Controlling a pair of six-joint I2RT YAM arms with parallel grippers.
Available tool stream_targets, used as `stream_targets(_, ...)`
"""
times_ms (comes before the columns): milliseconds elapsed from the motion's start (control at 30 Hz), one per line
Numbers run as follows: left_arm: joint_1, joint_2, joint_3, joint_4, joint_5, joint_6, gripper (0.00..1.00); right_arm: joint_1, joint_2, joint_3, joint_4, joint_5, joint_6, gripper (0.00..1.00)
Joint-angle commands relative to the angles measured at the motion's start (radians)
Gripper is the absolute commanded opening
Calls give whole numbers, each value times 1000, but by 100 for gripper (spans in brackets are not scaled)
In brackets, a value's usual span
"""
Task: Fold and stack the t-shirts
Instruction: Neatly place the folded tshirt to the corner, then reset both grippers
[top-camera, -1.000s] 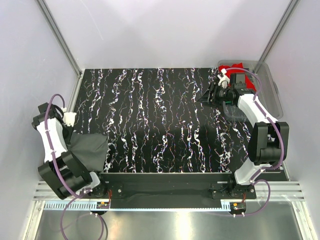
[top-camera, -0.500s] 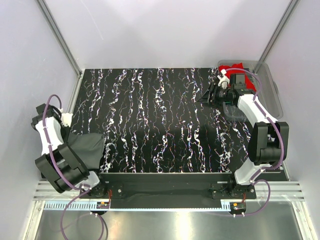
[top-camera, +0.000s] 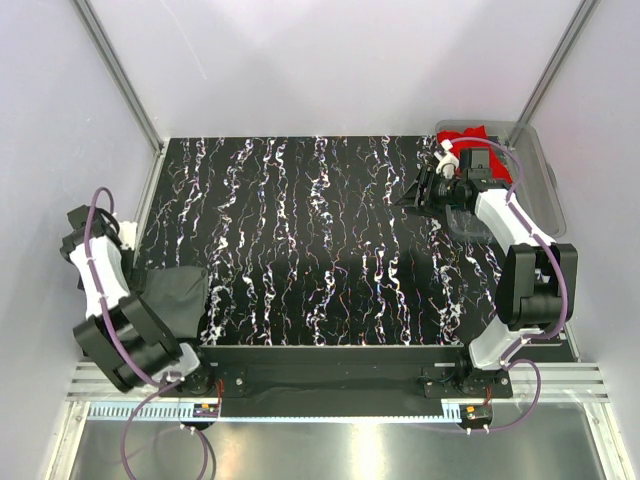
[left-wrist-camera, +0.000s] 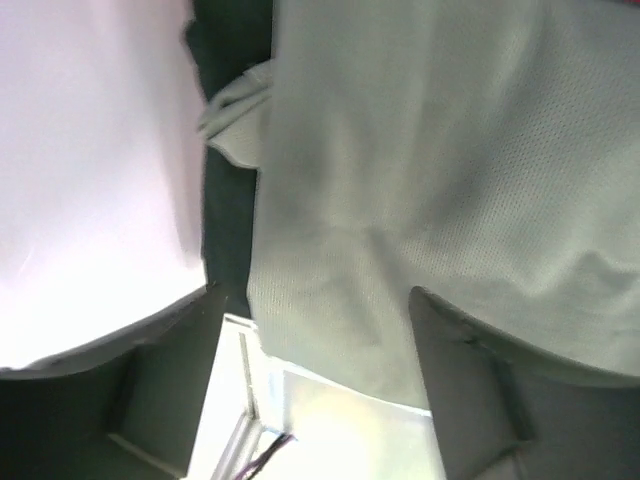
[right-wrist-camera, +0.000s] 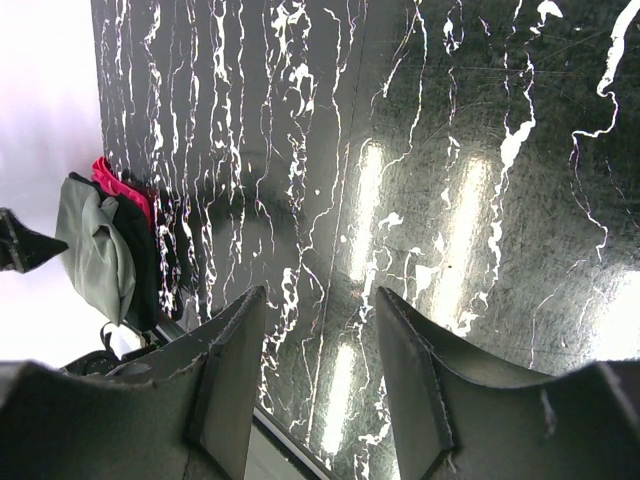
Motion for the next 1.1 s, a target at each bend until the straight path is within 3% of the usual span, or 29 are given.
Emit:
stream_targets(0, 5, -114, 55, 29, 34, -40, 90, -5, -49, -1, 12, 10, -24, 55)
stream_targets(33, -4, -130, 58, 29, 44, -47, 99, -5, -49, -1, 9, 12, -25, 55)
stream_targets(167, -53, -149, 76, 27, 72, -80, 99, -3, -48, 17, 3, 16, -44, 55)
stream_targets(333, -212, -192, 70, 30, 138, -130, 99, -3, -74, 48, -11, 38, -96, 60)
stream_targets(400, -280, -192, 84, 46, 201, -178, 99, 1, -95, 62, -16, 64, -124, 74)
stream_targets(433, -346, -186, 91, 58, 219, -198, 99, 4, -100, 68, -22, 73, -133, 99)
stream_targets(633, -487, -77, 206, 259, 403, -446, 99, 102, -83, 176, -40, 298, -183, 100)
stream_targets(667, -496, -60, 244, 318, 443, -484, 99, 139, -75, 195, -43, 484, -176, 100)
stream_targets(767, -541, 1, 294, 455, 454, -601, 99, 242, 7, 273, -48, 743, -214, 100)
stream_targets(933, -613, 171, 451, 467, 466, -601, 99, 258, 112, 368, -17, 791, -288, 100)
stream_targets(1067, -667, 266, 554, 448, 381, -581, 99, 256, 176, 404, 7, 907, -268, 100)
